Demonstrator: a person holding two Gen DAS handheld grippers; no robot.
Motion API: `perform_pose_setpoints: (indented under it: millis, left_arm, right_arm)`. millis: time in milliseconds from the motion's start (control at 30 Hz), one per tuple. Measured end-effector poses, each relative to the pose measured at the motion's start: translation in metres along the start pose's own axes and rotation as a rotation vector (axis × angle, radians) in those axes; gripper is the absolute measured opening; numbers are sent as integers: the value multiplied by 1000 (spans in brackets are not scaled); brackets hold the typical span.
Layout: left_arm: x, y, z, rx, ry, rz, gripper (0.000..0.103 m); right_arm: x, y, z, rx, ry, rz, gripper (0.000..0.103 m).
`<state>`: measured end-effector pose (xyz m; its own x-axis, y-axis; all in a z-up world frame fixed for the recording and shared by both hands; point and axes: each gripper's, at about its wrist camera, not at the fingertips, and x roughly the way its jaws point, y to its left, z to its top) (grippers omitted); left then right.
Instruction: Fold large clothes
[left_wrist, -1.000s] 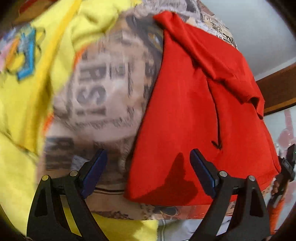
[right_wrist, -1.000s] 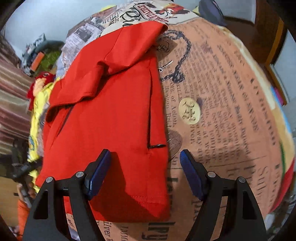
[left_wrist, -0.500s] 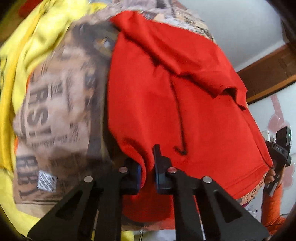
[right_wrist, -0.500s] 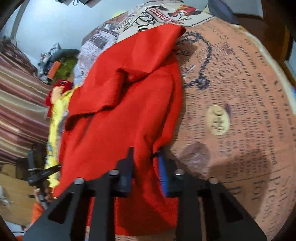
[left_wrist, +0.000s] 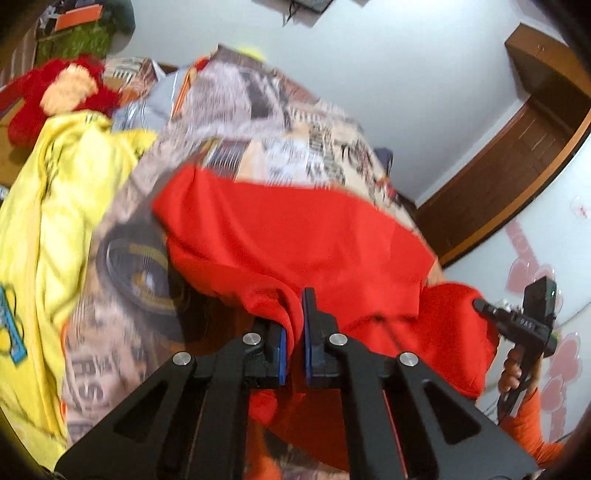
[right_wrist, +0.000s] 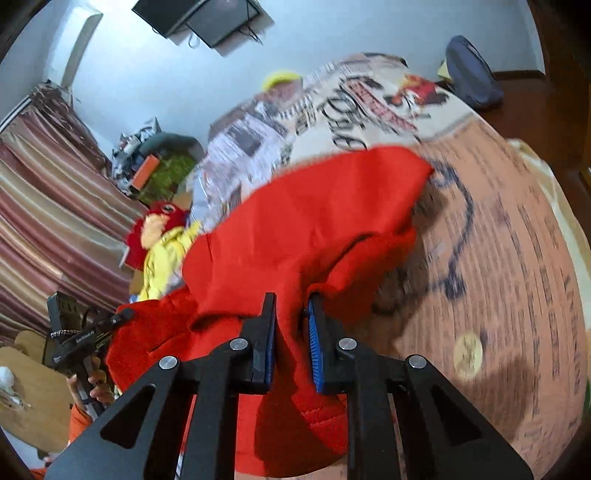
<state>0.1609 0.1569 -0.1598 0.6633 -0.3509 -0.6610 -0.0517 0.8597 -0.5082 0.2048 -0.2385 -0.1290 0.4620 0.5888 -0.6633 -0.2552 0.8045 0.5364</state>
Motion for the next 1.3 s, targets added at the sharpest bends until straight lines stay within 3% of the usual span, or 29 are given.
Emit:
perform_pose_setpoints:
  millis: [133, 367, 600, 767, 900, 967, 1100, 1200, 1300]
  left_arm:
    - [7, 6, 37, -46, -71, 0, 5]
    - [52, 37, 94, -104, -123, 134, 5]
    - [144, 67, 105, -65, -16, 336, 6]
    - [182, 86, 94, -50, 78, 365, 11]
    - [183, 84, 94, -8, 110, 378, 15]
    - [173, 81, 99, -13, 124, 377, 17]
    - [134, 61, 113, -24, 58, 310, 31]
    - [97, 40, 120, 27, -51, 326, 47]
    - [72, 23, 121, 83, -106, 351, 52]
  right_arm:
    - [12, -3, 31, -18, -44, -28, 13]
    - [53, -36, 90, 51, -89, -86, 13]
    - [106, -75, 111, 118, -34, -160, 14]
    - [109, -89, 112, 142, -30, -151, 16]
    - [83, -72, 123, 60, -123, -308, 17]
    - [62, -66, 128, 50, -183, -370, 24]
    - [25, -51, 128, 9, -187, -332, 24]
    - [12, -37, 119, -40, -170, -318, 24]
    - [7, -20, 105, -109, -147, -318, 24]
